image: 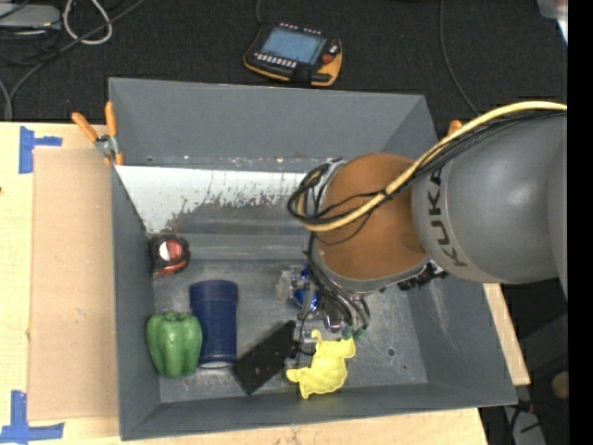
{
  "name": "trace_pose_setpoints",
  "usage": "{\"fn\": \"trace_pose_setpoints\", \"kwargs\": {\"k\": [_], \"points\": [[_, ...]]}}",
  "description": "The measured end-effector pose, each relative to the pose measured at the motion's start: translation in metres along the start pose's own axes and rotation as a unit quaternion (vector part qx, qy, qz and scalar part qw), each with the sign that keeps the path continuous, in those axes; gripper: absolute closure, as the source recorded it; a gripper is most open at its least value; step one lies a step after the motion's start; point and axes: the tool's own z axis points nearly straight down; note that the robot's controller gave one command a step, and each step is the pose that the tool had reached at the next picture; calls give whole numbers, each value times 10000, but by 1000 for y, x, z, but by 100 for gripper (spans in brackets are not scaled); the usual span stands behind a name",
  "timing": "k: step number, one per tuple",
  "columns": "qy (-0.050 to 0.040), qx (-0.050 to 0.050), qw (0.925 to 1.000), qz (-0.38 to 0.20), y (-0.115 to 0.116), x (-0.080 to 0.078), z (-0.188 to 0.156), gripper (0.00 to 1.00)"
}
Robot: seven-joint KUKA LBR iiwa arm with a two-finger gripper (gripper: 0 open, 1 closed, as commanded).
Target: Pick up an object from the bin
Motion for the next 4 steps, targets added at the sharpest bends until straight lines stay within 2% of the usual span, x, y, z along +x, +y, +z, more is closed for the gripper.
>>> {"fn": "trace_pose_setpoints", "kwargs": {"k": [1,2,3,4], "points": [[-37,-4,10000,29,-1,-2,-4,0],[4,-1,9903,-1388,6,-5,96,0],[-52,0,9807,-1955,4,-6,29,0],[54,-4,9902,-1395,5,-1,84,0]]}}
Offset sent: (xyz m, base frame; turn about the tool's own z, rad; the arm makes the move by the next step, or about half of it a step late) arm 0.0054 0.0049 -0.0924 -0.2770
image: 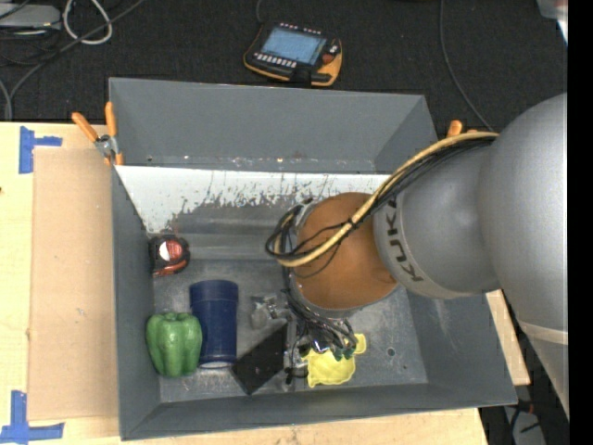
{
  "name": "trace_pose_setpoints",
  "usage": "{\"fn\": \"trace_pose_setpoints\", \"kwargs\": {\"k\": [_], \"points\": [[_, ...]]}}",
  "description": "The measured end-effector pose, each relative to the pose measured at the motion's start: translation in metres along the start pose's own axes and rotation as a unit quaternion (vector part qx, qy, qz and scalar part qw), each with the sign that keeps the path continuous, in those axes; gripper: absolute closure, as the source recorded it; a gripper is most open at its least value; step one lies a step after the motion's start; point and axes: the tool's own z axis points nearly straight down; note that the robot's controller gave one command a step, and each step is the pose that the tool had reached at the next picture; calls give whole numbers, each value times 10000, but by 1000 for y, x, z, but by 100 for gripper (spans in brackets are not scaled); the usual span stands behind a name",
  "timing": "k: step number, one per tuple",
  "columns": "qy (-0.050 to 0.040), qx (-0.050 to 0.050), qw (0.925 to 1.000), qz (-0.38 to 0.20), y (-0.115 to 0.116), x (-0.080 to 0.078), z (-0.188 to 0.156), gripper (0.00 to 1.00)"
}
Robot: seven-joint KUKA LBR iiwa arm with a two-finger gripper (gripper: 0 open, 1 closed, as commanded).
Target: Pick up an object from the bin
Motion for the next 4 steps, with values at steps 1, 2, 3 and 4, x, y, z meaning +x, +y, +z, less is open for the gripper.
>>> {"fn": "trace_pose_setpoints", "kwargs": {"k": [1,2,3,4], "points": [[-94,33,9795,-2013,-2,-12,9,0],[10,4,9999,-160,0,0,2,100],[10,3,9999,-157,0,0,2,100],[15,2,9999,-153,0,0,-1,100]]}}
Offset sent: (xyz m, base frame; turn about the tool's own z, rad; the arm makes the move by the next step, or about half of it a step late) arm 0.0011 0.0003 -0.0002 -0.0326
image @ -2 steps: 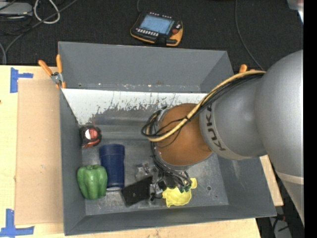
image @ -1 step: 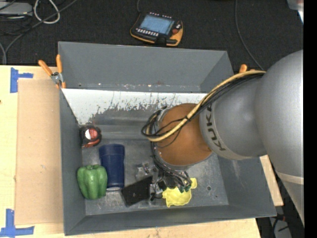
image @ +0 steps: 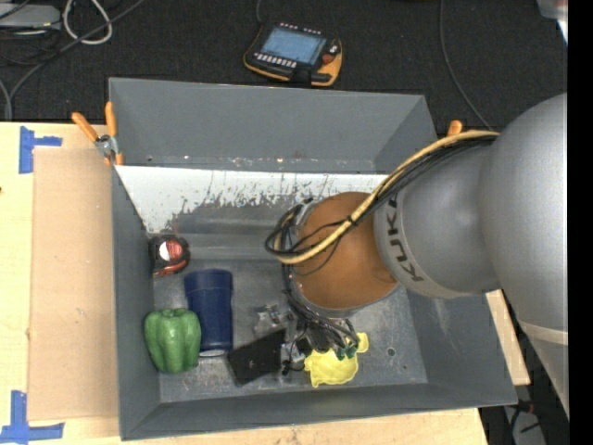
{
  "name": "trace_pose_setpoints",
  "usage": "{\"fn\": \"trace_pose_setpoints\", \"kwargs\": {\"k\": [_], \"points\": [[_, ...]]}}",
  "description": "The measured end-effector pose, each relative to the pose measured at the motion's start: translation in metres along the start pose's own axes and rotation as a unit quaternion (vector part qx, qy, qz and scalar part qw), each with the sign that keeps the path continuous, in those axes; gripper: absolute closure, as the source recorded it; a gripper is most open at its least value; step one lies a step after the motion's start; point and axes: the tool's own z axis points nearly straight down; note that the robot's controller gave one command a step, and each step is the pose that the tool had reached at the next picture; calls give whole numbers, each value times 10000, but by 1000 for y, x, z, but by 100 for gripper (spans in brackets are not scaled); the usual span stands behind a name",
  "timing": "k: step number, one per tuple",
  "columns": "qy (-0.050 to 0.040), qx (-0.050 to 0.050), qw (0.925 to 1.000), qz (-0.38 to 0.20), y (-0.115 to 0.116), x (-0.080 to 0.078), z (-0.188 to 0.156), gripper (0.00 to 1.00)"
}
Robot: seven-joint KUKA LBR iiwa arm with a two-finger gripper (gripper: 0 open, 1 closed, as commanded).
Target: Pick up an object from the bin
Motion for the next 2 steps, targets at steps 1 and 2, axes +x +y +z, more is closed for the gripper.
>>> {"fn": "trace_pose_setpoints", "kwargs": {"k": [1,2], "points": [[11,-3,10000,3,1,1,-15,100],[17,-5,10000,6,1,2,-31,100]]}}
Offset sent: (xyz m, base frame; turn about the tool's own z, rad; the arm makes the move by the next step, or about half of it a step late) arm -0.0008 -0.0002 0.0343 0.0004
